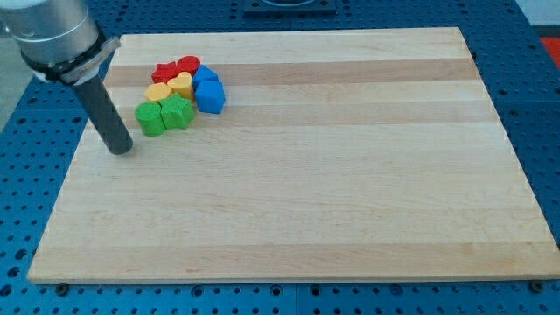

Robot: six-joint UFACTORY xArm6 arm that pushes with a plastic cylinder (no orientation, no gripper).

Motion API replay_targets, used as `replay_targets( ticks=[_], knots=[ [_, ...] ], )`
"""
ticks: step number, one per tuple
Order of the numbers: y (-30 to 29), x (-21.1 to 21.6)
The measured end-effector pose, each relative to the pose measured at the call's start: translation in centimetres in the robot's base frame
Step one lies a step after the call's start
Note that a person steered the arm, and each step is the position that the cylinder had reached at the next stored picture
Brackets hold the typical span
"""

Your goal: Move the arm to the left of the green circle

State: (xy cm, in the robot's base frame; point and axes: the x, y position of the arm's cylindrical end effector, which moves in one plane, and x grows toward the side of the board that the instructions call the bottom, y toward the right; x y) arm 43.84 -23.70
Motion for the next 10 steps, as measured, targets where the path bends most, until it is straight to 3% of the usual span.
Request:
replay_targets(
  ticks=[2,5,6,7,8,9,10],
  knots=[
    [1.5,-7.8],
    [22.1,-6.4],
    [26.9,-6.4],
    [27.3,-5.5],
    [24.6,3.7],
    [16.7,11.6],
    [9.3,15.0]
  ],
)
